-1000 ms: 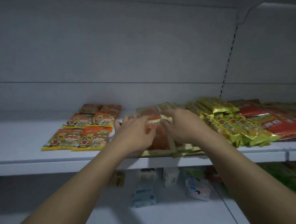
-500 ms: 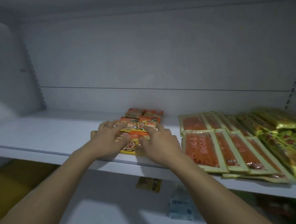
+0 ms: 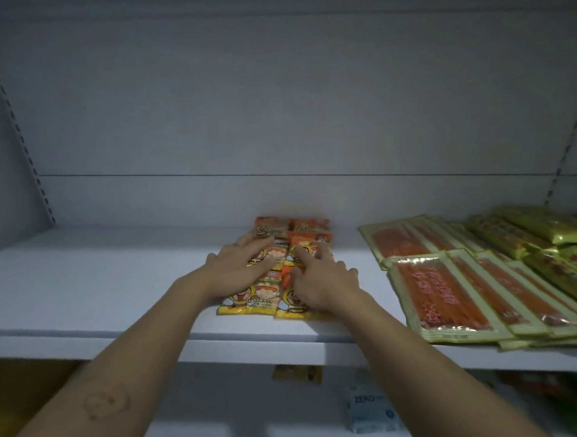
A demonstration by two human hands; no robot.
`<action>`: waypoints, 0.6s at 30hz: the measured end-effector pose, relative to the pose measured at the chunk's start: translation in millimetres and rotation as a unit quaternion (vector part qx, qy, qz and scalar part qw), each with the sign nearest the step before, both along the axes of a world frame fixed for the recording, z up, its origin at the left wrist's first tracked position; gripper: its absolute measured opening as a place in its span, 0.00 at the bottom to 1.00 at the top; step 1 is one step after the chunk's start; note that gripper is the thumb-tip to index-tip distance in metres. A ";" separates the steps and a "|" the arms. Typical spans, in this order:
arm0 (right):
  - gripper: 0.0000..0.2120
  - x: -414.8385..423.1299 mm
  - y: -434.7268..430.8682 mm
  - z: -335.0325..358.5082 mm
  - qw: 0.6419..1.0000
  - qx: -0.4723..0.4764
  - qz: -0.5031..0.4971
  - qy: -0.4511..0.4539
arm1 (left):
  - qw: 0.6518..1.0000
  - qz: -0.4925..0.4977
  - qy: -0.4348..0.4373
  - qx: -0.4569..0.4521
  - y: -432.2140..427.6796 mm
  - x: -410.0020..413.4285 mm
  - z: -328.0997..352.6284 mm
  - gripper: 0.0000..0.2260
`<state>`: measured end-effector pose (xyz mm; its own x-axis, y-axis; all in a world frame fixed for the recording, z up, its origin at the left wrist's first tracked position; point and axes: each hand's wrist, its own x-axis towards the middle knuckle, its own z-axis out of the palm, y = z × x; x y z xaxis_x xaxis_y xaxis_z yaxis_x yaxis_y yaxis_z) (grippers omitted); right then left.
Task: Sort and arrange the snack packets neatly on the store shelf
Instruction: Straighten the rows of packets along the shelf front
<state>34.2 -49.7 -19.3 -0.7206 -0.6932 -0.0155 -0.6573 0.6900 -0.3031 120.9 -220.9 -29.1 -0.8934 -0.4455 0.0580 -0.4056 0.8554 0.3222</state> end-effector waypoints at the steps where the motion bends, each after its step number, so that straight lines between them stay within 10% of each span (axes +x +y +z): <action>1: 0.27 -0.2 -1.5 -0.8 1.000 0.006 0.000 0.007 | 1.000 -0.010 -0.011 -0.018 -1.0 -1.7 -3.3 0.28; 18: 0.27 -15.4 14.2 -1.0 0.999 0.036 -0.005 0.041 | 0.999 -0.034 0.005 -0.035 24.4 -20.7 -19.2 0.27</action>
